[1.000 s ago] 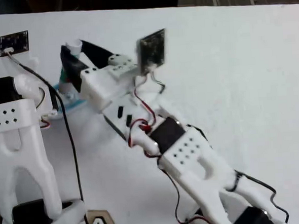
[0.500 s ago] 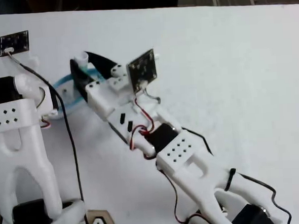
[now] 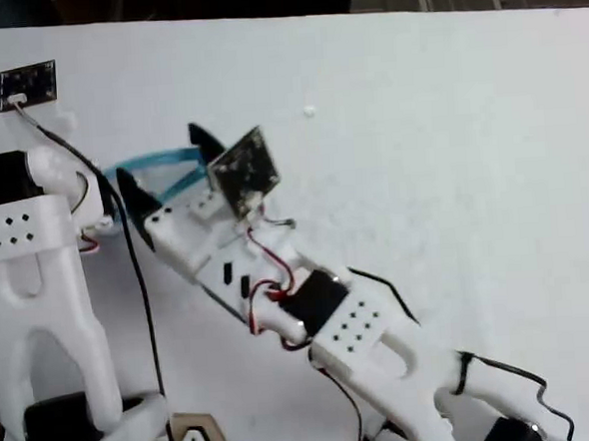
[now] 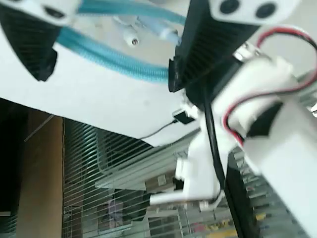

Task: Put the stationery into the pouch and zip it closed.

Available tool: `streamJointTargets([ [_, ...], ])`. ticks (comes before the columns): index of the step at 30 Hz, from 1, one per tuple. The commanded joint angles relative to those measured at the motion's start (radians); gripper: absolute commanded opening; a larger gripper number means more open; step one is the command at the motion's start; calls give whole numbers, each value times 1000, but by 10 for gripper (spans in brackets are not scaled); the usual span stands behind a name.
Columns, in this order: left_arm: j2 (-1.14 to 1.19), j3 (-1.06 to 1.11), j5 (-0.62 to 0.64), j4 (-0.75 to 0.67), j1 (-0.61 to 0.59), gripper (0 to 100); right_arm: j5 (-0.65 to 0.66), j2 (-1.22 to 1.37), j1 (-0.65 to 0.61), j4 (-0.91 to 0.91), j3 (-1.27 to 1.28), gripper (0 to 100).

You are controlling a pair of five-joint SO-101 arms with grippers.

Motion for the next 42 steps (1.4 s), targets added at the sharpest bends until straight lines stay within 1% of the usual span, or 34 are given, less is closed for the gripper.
streamJointTargets([
  [1, 31, -3, -3, 3, -13, 23, -26, -87, 58, 68, -95, 341],
  [3, 31, -3, -3, 3, -13, 23, -20, -113, 119, 134, -124, 327],
  [7, 27, -3, -3, 3, -15, 23, -18, -133, 266, 325, -138, 286],
  [10, 27, -3, -3, 3, -15, 23, -11, -127, 337, 452, -110, 262],
  [12, 27, -3, -3, 3, -15, 23, 48, -116, 358, 507, -57, 255],
  [15, 27, -3, -3, 3, -18, 23, 155, -104, 372, 522, 72, 255],
  [19, 27, -3, -3, 3, -18, 23, 192, -97, 355, 516, 212, 256],
  [21, 27, -3, -3, 3, -16, 23, 190, -97, 338, 467, 284, 256],
  [25, 28, -3, -3, 3, -15, 23, 192, -97, 325, 202, 405, 257],
  [28, 30, -3, -3, 3, -15, 23, 193, -76, 323, 71, 454, 257],
  [31, 30, -3, -3, 2, -15, 23, 199, 12, 321, 21, 451, 258],
  [36, 31, -14, -3, 2, -15, 23, 236, 185, 295, -134, 451, 258],
  [42, 31, -18, -3, 2, -18, 23, 236, 265, 226, -222, 454, 258],
])
